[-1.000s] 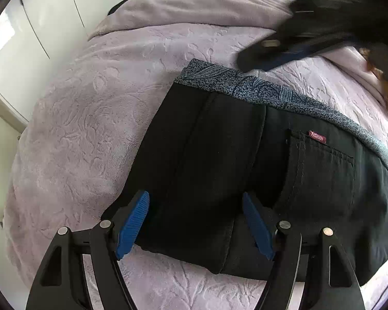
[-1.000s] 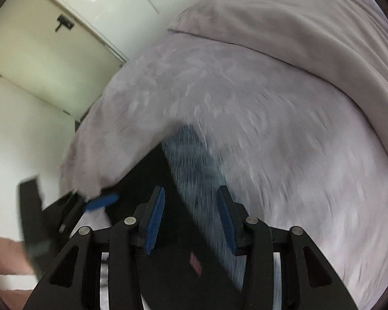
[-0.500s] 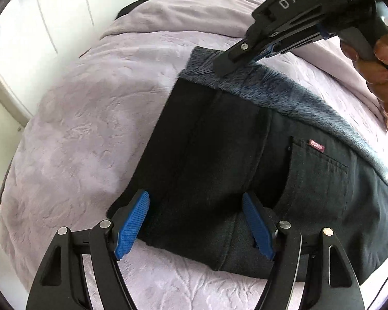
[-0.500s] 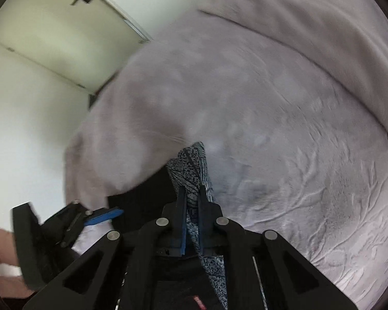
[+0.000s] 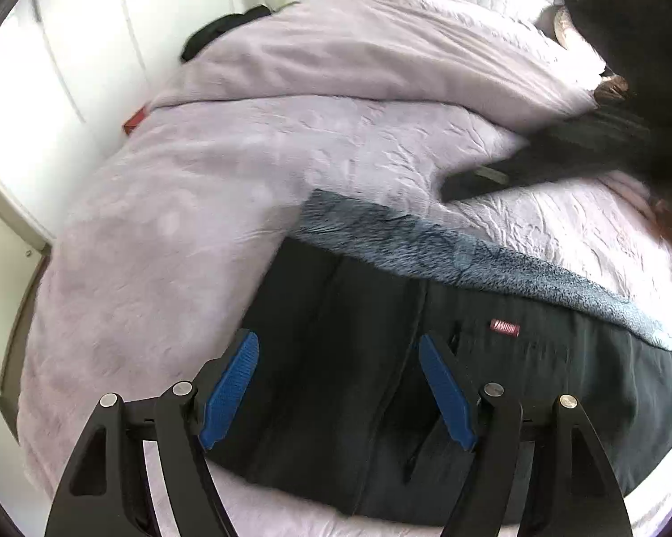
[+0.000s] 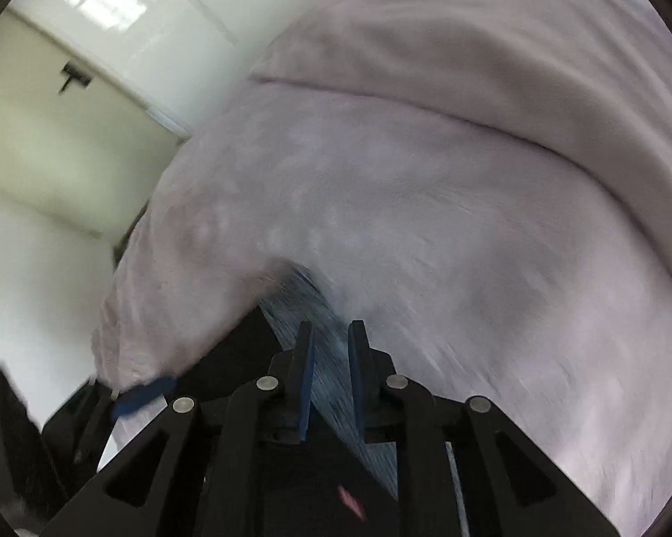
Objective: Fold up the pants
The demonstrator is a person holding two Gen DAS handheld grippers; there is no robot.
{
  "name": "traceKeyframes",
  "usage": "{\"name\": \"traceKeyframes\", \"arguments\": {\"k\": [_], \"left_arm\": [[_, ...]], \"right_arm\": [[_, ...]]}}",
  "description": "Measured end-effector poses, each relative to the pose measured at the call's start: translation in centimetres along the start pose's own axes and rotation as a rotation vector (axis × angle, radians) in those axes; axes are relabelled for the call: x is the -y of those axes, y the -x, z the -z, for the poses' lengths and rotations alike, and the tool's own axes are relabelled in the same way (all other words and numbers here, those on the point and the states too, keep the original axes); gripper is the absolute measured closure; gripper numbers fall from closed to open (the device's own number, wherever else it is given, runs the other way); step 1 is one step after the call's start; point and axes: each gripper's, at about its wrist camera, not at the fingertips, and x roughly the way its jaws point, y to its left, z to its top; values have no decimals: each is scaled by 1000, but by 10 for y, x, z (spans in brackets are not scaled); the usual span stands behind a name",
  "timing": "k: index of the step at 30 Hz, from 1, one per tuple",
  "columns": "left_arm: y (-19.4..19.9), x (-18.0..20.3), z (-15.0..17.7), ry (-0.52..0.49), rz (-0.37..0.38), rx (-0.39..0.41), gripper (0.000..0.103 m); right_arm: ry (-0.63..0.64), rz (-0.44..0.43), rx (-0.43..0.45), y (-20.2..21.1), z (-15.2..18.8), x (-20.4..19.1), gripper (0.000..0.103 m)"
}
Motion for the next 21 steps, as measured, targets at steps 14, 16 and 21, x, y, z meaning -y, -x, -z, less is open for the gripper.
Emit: {"name": "traceKeyframes", "arguments": {"k": [14,16,21], "left_arm": [[-68,20,-51,-45,-137,-62,10],[-62,15,-54,-14,-124,-77,10],[-19,26,-40,-91,-129,-45,10]], "right_arm": [[-379,149,78,37,154,76,86],[-388,128,80,38,163,86,87],[-489,83,138,79,201,90,71]]}}
